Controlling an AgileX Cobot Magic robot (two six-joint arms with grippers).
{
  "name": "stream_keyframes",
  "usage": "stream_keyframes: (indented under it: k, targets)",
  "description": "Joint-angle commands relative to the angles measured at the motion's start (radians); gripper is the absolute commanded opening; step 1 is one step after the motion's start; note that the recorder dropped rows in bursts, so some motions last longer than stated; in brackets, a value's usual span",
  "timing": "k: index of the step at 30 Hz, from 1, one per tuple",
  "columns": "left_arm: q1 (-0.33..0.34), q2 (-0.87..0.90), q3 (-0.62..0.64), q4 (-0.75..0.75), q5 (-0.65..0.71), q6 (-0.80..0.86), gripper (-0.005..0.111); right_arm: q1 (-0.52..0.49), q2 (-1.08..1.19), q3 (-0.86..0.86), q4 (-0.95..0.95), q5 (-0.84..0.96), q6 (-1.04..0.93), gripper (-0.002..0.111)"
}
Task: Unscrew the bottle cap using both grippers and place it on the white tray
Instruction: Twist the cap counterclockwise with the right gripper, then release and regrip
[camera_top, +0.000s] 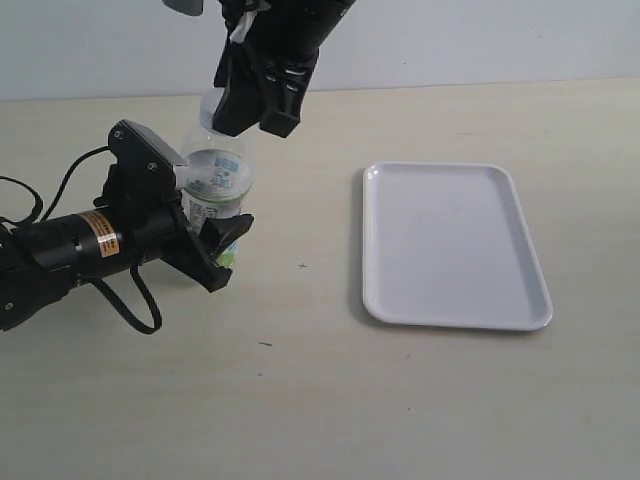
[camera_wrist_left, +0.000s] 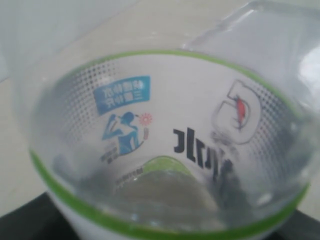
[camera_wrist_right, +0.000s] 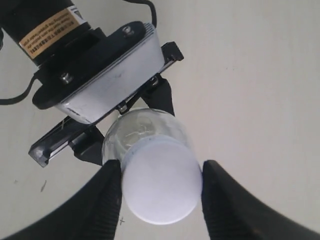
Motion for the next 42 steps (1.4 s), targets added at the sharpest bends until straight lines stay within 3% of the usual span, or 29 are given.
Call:
stream_keyframes:
  k: [1, 15, 26, 30, 37, 42]
  targets:
    - [-0.006, -0.013, -0.002, -0.018, 0.003, -0.036, 0.000, -0.001, -0.007, -0.003, -0.021, 0.037, -0.150, 0.000]
    - [-0.006, -0.013, -0.002, -0.018, 0.010, -0.079, 0.000, -0.001, -0.007, -0.003, -0.022, 0.051, -0.662, 0.000]
    - [-0.006, -0.013, -0.002, -0.018, 0.015, -0.081, 0.000, -0.001, -0.007, -0.003, -0.001, 0.053, -0.790, 0.000]
    - [-0.006, -0.013, -0.002, -0.018, 0.015, -0.081, 0.000, -0.001, -0.007, -0.003, 0.001, 0.065, -0.749, 0.010]
    - [-0.006, -0.013, -0.002, -0.018, 0.014, -0.055, 0.000, -0.001, -0.036, -0.003, 0.026, 0.065, -0.386, 0.054]
    - [-0.006, -0.013, -0.002, -0.018, 0.014, -0.026, 0.000, -0.001, -0.066, -0.003, 0.018, 0.029, -0.069, 0.059]
